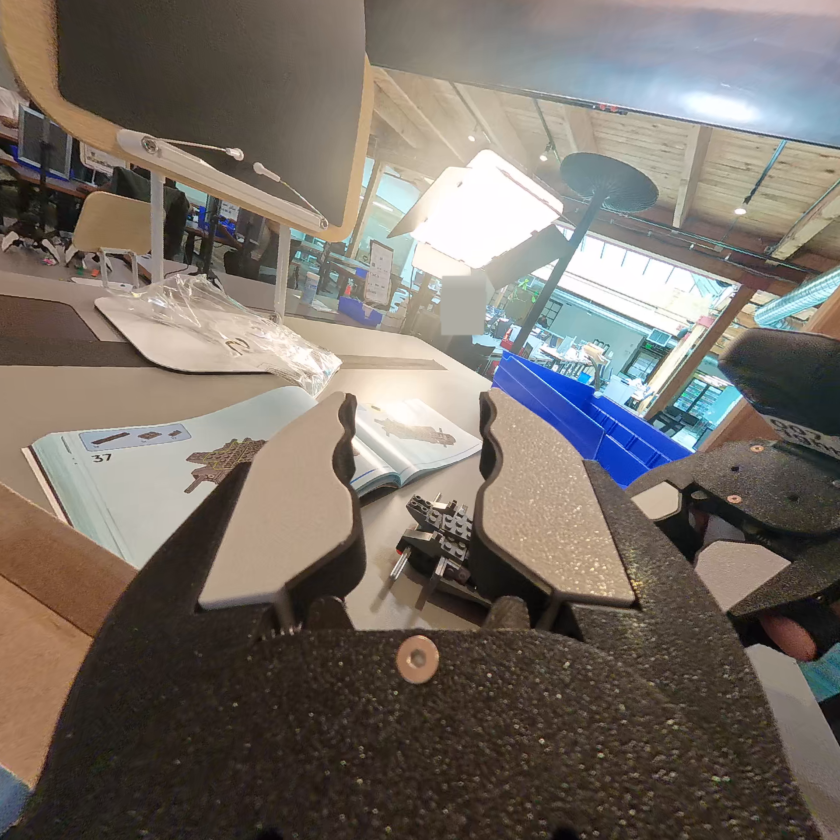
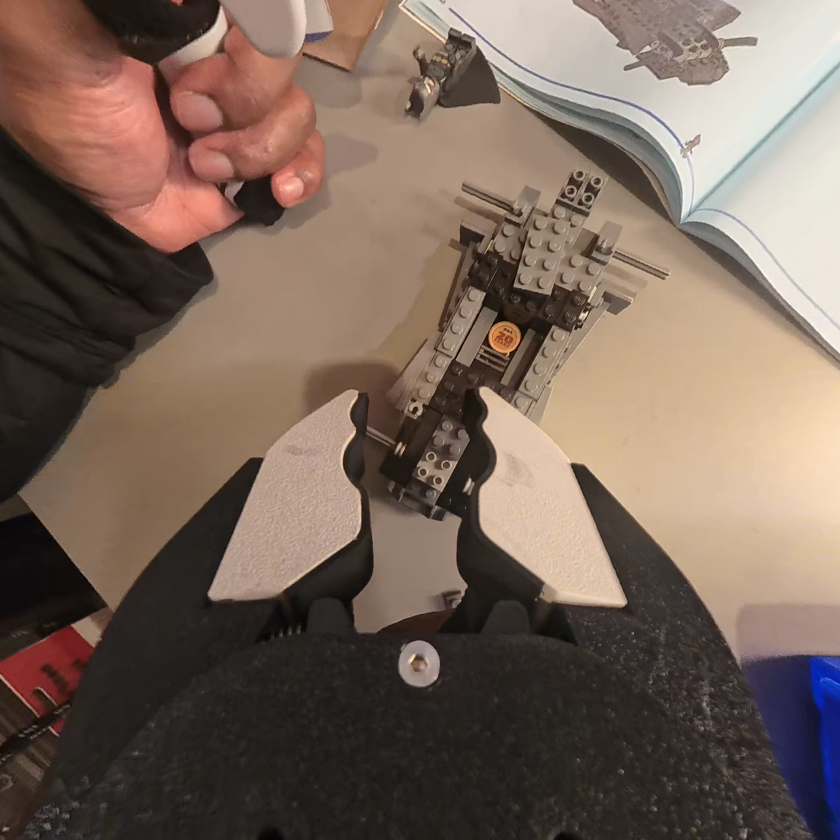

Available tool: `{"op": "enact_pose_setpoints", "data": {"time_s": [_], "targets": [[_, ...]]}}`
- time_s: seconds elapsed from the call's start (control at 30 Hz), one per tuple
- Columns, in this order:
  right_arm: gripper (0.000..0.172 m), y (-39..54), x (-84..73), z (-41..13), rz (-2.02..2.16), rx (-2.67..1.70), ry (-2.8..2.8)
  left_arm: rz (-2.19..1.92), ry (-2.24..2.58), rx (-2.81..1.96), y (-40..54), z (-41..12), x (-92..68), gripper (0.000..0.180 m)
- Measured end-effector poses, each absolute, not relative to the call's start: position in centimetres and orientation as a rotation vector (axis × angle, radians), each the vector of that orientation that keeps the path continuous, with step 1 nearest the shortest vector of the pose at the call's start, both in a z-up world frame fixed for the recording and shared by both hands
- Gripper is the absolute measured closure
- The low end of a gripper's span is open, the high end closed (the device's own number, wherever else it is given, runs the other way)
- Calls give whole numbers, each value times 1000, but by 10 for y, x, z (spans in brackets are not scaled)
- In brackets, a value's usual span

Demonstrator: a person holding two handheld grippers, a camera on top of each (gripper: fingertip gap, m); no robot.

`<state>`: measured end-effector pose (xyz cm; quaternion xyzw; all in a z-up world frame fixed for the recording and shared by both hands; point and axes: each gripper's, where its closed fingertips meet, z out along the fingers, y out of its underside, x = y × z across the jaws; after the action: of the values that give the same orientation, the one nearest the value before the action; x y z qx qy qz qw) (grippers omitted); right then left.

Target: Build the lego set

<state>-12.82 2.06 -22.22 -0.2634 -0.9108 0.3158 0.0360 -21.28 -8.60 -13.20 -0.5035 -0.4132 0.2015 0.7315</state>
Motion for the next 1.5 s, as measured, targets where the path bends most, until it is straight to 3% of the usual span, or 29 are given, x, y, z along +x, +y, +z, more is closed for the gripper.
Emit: {"op": "enact_pose_setpoints", "data": {"time_s": [0.63, 1.0, 1.5], "targets": [[137, 2, -163, -251, 574, -719, -2786, 439, -900, -1095, -84, -126, -209, 128], [151, 19, -140, -250, 444, -200, -2916, 438, -898, -1086, -86, -124, -207, 127], [151, 26, -141, -250, 363, -322, -2942, 409, -905, -1082, -84, -126, -209, 127]]}}
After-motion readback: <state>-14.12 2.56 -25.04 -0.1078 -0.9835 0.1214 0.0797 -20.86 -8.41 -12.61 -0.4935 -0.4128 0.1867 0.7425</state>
